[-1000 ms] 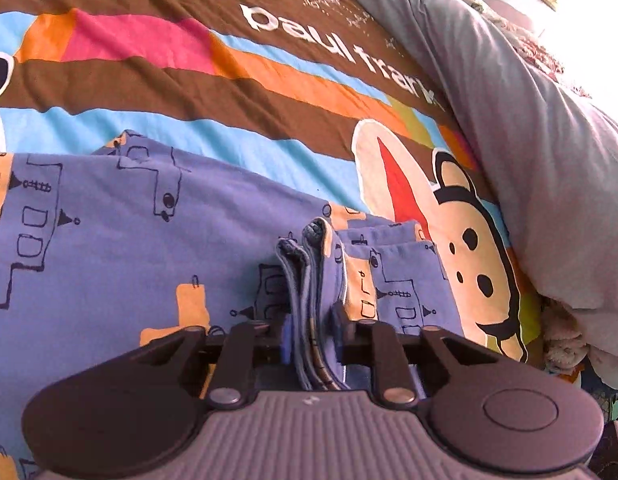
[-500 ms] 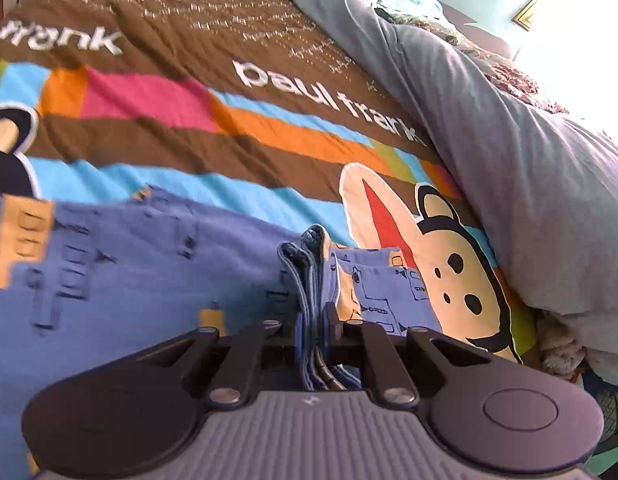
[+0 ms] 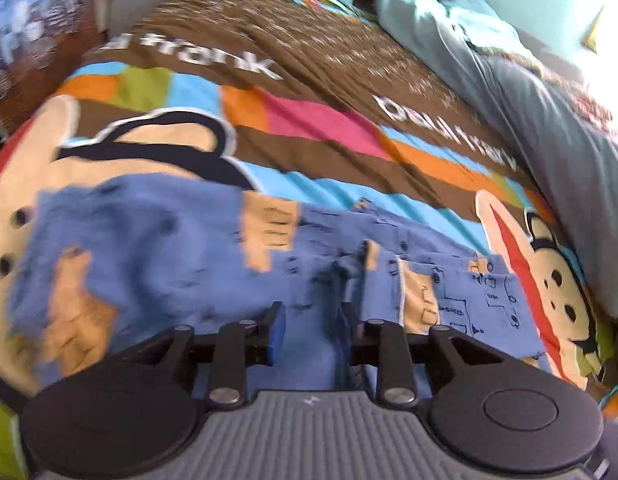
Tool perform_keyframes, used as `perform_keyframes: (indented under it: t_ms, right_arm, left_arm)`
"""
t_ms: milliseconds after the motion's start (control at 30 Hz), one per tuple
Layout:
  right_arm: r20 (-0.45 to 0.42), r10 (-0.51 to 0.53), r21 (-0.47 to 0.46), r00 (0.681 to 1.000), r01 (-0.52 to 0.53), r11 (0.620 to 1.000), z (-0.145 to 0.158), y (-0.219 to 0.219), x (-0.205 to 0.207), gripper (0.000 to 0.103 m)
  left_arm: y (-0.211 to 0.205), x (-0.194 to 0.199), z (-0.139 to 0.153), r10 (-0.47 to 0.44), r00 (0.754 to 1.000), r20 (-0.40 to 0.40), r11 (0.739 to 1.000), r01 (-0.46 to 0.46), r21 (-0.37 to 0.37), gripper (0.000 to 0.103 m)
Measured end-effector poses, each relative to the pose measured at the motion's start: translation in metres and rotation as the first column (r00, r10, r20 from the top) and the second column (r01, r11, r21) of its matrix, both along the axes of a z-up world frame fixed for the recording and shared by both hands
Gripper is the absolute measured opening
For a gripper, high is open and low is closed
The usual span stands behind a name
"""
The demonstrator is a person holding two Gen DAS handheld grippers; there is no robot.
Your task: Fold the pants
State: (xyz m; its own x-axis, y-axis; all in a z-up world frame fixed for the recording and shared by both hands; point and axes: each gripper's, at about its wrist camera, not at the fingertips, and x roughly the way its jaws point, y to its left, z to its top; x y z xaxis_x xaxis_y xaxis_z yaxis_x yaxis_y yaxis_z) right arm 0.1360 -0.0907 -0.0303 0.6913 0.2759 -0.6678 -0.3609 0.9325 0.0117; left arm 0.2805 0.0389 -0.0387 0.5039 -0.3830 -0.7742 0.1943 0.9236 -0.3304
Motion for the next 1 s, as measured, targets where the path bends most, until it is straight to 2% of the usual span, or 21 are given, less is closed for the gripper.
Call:
perform_keyframes:
  t_ms: [33,67,133,167,233,267,300,333,433,500,567,600,633,700,733,767,833,867,933,1000]
  right_arm:
    - [0.017,-0.012,0.004,1.000,0.012,1.000,0.005,-0.008,-0.003,0.045]
    - [0.046,-0.032,0.002,0.998,0.031,1.000,0.012,-0.019,-0.005,0.051]
    - [0.110,-0.091,-0.020,0.990,0.094,0.995,0.023,-0.040,-0.003,0.052]
    - [0.124,-0.119,-0.033,0.985,0.124,0.992,0.024,-0.047,0.001,0.052]
    - [0.103,-0.182,-0.038,0.978,0.187,0.982,0.016,-0.061,0.022,0.053]
    - [0.068,-0.185,-0.061,0.980,0.189,0.980,0.004,-0.064,0.035,0.053]
    - [-0.010,-0.185,-0.115,0.983,0.182,0.976,-0.013,-0.062,0.047,0.052]
    - [-0.058,-0.188,-0.121,0.980,0.180,0.976,-0.021,-0.063,0.053,0.051]
    - [0.001,-0.182,-0.061,0.983,0.182,0.981,-0.008,-0.063,0.041,0.056]
    - [0.043,-0.164,-0.043,0.986,0.166,0.985,0.003,-0.056,0.032,0.073]
    - [0.052,-0.132,-0.052,0.990,0.135,0.990,0.005,-0.049,0.030,0.077]
    - [0.050,-0.122,-0.077,0.991,0.126,0.989,0.001,-0.044,0.030,0.077]
    - [0.039,-0.115,-0.099,0.993,0.118,0.988,-0.004,-0.041,0.032,0.077]
    - [-0.012,-0.120,-0.122,0.993,0.117,0.986,-0.019,-0.038,0.039,0.077]
    - [-0.019,-0.126,-0.119,0.992,0.123,0.985,-0.025,-0.036,0.040,0.078]
    - [-0.016,-0.131,-0.116,0.991,0.128,0.985,-0.027,-0.035,0.038,0.078]
    - [-0.009,-0.132,-0.113,0.991,0.131,0.985,-0.026,-0.034,0.039,0.079]
    - [-0.010,-0.132,-0.109,0.991,0.130,0.985,-0.026,-0.034,0.039,0.079]
    - [-0.015,-0.134,-0.094,0.991,0.132,0.987,-0.025,-0.036,0.038,0.079]
    - [-0.009,-0.137,-0.060,0.991,0.136,0.989,-0.021,-0.042,0.036,0.078]
  left_arm:
    - [0.009,-0.012,0.005,0.007,1.000,0.030,1.000,-0.006,-0.007,0.042]
    - [0.018,-0.027,0.011,0.019,0.997,0.075,1.000,-0.018,-0.008,0.058]
    - [0.030,-0.056,0.019,0.068,0.985,0.158,0.997,-0.071,0.011,0.069]
    - [0.037,-0.072,0.022,0.106,0.975,0.193,0.994,-0.111,0.015,0.070]
    - [0.055,-0.093,0.021,0.197,0.957,0.214,0.980,-0.196,-0.027,0.073]
    - [0.067,-0.100,0.018,0.266,0.943,0.202,0.964,-0.256,-0.072,0.074]
    - [0.078,-0.103,0.013,0.326,0.928,0.179,0.944,-0.310,-0.112,0.074]
    - [0.088,-0.101,0.009,0.365,0.918,0.156,0.928,-0.346,-0.141,0.074]
    - [0.104,-0.080,-0.004,0.442,0.890,0.115,0.892,-0.422,-0.163,0.074]
    - [0.110,-0.065,-0.013,0.475,0.877,0.071,0.873,-0.461,-0.159,0.074]
    - [0.115,-0.059,-0.019,0.482,0.874,0.067,0.864,-0.461,-0.200,0.081]
    - [0.116,-0.057,-0.021,0.485,0.871,0.075,0.862,-0.462,-0.209,0.082]
    - [0.116,-0.056,-0.022,0.488,0.869,0.087,0.862,-0.463,-0.208,0.080]
    - [0.117,-0.055,-0.024,0.504,0.857,0.108,0.858,-0.483,-0.174,0.052]
    - [0.114,-0.055,-0.024,0.515,0.851,0.104,0.854,-0.499,-0.148,0.031]
    - [0.112,-0.055,-0.025,0.515,0.852,0.095,0.853,-0.500,-0.147,0.024]
    - [0.114,-0.057,-0.022,0.532,0.843,0.083,0.838,-0.510,-0.194,0.017]
    - [0.112,-0.058,-0.017,0.534,0.839,0.103,0.838,-0.510,-0.196,0.015]
    - [0.096,-0.059,0.001,0.513,0.839,0.181,0.858,-0.494,-0.137,0.014]
    - [0.071,-0.062,0.025,0.440,0.849,0.293,0.895,-0.440,-0.069,0.013]
